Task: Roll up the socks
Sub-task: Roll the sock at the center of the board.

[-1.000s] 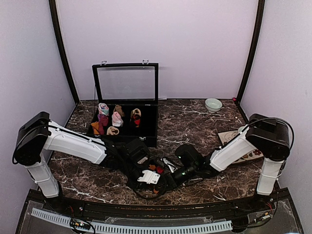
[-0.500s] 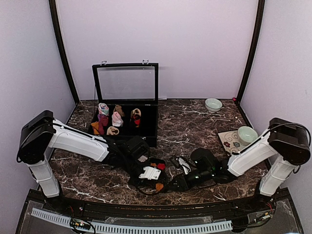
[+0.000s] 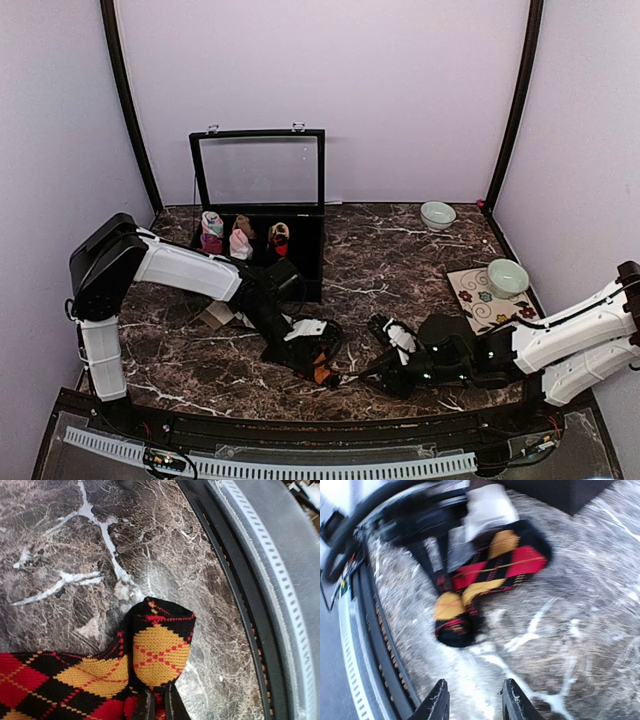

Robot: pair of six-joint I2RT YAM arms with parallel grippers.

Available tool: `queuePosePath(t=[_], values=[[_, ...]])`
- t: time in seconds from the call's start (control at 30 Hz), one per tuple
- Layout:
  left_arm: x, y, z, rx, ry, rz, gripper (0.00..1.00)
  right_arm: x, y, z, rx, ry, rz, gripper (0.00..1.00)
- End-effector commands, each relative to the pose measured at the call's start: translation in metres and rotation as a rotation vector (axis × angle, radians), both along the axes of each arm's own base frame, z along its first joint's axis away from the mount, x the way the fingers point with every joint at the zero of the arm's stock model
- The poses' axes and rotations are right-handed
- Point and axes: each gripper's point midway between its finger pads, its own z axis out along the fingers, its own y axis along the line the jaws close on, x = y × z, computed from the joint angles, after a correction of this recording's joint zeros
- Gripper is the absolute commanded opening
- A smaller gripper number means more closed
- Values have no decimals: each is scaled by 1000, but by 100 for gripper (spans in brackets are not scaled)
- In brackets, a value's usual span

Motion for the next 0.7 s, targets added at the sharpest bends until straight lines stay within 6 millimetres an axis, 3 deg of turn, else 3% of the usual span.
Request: queuePosePath(t=[0.0, 0.03, 0.07, 0.1, 0.3, 0.43, 0.53, 0.67], values=[[-15, 25, -21, 167, 257, 43, 2, -8, 13, 1, -70, -118, 66, 36], [-14, 24, -20, 174, 293, 46, 2, -12, 17, 0, -80, -122, 83, 38], [-14, 24, -21, 186, 328, 43, 3, -16, 21, -3, -97, -125, 102, 74], [-12, 24, -23, 196, 349, 40, 4, -19, 25, -5, -115, -133, 117, 98], [-9, 24, -32, 230, 394, 65, 4, -22, 46, -4, -163, -182, 171, 99], [-8, 24, -33, 232, 396, 74, 3, -8, 51, -5, -230, -226, 129, 99], [-5, 25, -35, 243, 377, 80, 3, 14, 35, 6, -261, -282, -14, 99], [-3, 26, -35, 250, 351, 77, 3, 21, 12, 33, -80, -311, -138, 99]])
